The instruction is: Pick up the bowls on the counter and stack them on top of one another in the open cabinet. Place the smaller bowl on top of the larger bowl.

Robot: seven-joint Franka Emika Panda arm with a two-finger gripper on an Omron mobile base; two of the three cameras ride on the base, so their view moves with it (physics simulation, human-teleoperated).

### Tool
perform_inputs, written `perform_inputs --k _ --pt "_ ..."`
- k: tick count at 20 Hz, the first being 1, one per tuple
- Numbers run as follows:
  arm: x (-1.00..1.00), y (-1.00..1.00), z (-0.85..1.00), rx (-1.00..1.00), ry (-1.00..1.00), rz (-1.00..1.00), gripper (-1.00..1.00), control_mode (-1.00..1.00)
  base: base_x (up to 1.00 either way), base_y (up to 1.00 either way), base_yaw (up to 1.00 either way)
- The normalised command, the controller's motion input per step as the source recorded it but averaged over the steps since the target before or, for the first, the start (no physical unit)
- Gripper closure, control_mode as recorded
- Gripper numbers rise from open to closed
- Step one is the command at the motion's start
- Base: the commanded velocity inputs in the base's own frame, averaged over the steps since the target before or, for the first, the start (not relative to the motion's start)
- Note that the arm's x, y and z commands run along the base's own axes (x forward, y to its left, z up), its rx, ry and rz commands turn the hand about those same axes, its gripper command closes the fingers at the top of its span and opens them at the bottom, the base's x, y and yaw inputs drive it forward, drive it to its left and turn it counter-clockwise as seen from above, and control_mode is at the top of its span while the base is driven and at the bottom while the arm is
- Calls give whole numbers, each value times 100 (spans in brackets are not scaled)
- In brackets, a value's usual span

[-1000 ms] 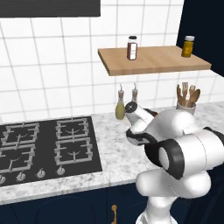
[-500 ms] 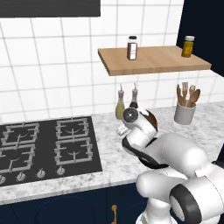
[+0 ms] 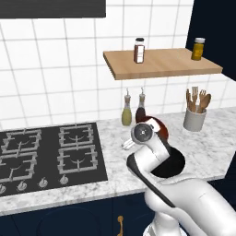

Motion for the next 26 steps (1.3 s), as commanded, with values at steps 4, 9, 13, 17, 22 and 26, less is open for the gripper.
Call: perform_inputs --k 4,9,13,17,22,26 --pt "-91 -30 -33 3 19 0 100 -100 0 0 0" --pt "-22 -31 -58 1 25 0 100 -100 0 0 0" --pt "0 -24 -88 0 21 0 100 -100 0 0 0" --pt "0 -28 -82 -3 11 0 100 -100 0 0 0" --pt "0 -33 -69 -3 1 0 100 -100 0 0 0" --pt "0 -33 -68 -4 -6 0 100 -100 0 0 0"
